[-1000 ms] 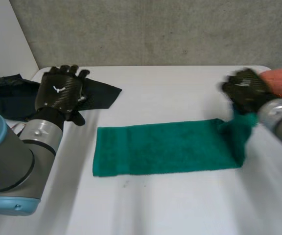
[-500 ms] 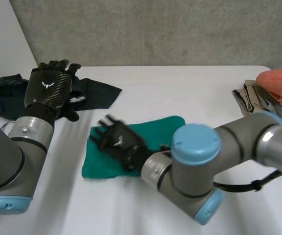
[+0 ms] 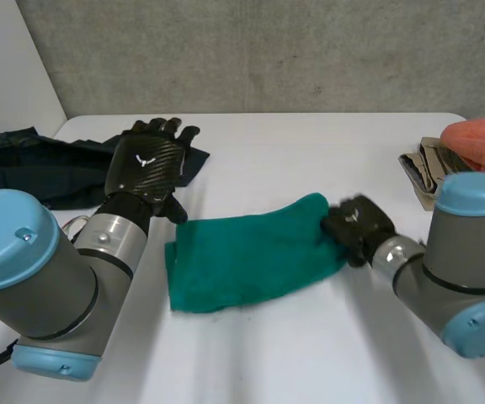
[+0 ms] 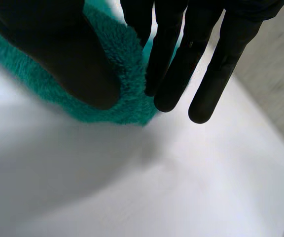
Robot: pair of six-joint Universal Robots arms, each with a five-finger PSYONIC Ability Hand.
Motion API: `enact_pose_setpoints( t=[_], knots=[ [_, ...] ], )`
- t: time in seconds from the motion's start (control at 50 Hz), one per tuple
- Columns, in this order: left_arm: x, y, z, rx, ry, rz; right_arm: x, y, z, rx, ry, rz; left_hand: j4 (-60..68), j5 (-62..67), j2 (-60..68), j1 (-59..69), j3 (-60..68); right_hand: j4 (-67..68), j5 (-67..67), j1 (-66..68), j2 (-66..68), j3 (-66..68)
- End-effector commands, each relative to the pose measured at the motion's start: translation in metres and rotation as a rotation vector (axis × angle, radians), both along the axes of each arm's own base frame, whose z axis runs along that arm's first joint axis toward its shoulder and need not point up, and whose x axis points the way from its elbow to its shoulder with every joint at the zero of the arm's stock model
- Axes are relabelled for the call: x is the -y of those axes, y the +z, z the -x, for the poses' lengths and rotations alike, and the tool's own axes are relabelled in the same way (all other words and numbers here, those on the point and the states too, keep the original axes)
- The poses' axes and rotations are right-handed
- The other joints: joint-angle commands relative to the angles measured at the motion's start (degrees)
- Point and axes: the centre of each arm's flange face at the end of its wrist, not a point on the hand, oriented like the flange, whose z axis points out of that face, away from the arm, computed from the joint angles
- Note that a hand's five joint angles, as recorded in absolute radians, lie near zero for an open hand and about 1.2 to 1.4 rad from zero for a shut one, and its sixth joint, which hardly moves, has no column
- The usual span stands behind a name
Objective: Fold the laundry.
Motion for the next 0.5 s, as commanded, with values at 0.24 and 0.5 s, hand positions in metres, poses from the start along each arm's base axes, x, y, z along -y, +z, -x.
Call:
enact_pose_setpoints(
  t=[0.24, 0.5],
  knots=[
    [0.018, 0.030, -0.049, -0.048, 0.228, 0.057, -0.109, 0.001, -0.144, 0.270, 0.521, 0.024, -1.2, -2.3, -1.4, -0.5, -1.7, -18.2, -16.1, -8.9, 3.6, -17.7],
    [0.007, 0.016, -0.013, -0.104, 0.098, -0.025, -0.014, 0.070, -0.064, 0.564, 0.088, -0.137, -0.7, -1.8, -0.9, 0.0, -1.2, -58.5, -56.4, -49.2, -36.7, -58.0]
  ],
)
